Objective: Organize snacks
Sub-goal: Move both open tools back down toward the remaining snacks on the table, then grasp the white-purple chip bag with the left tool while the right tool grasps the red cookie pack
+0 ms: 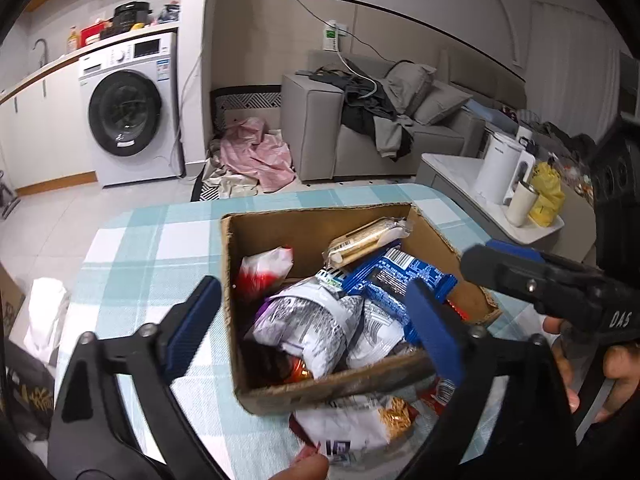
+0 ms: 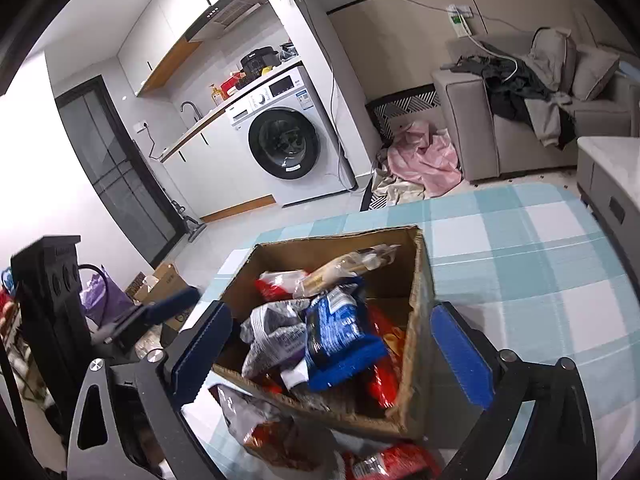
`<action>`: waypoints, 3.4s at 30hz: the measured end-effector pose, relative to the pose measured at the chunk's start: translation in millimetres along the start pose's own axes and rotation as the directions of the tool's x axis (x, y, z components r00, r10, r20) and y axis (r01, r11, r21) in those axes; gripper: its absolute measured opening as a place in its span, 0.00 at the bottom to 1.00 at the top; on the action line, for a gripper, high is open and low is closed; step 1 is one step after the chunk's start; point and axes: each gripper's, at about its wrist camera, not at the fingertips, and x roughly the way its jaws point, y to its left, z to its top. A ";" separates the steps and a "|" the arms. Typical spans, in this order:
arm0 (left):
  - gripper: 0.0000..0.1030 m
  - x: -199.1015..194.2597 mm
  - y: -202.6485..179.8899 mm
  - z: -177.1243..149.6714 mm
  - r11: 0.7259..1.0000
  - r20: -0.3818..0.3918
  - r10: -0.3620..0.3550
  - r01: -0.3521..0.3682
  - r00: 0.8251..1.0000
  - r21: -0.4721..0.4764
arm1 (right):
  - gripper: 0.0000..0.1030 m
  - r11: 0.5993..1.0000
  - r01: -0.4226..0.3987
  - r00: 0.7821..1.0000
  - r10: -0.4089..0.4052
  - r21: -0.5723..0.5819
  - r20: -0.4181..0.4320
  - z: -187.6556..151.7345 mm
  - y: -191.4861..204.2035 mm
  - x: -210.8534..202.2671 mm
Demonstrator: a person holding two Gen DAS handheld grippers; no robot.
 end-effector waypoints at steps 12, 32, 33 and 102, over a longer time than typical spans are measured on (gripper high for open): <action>0.99 -65.2 -6.4 -25.4 0.999 0.001 0.042 -0.042 0.999 0.001 | 1.00 0.993 0.086 0.996 -0.088 -0.079 -0.022 -20.0 5.5 -34.9; 0.99 -78.7 -29.3 -80.0 0.997 -0.054 0.056 -0.053 0.997 0.047 | 1.00 0.989 0.104 0.985 -0.117 -0.104 -0.126 -64.3 -5.5 -54.8; 0.99 -76.5 -30.2 -81.9 0.998 -0.061 0.054 -0.051 0.997 0.046 | 1.00 0.989 0.107 0.984 -0.121 -0.105 -0.131 -66.8 -6.4 -53.9; 0.70 25.4 -35.0 -118.1 0.997 -0.211 -0.083 0.082 0.974 -0.013 | 0.72 0.932 0.148 0.927 -0.247 -0.330 -0.281 -126.7 -4.6 12.7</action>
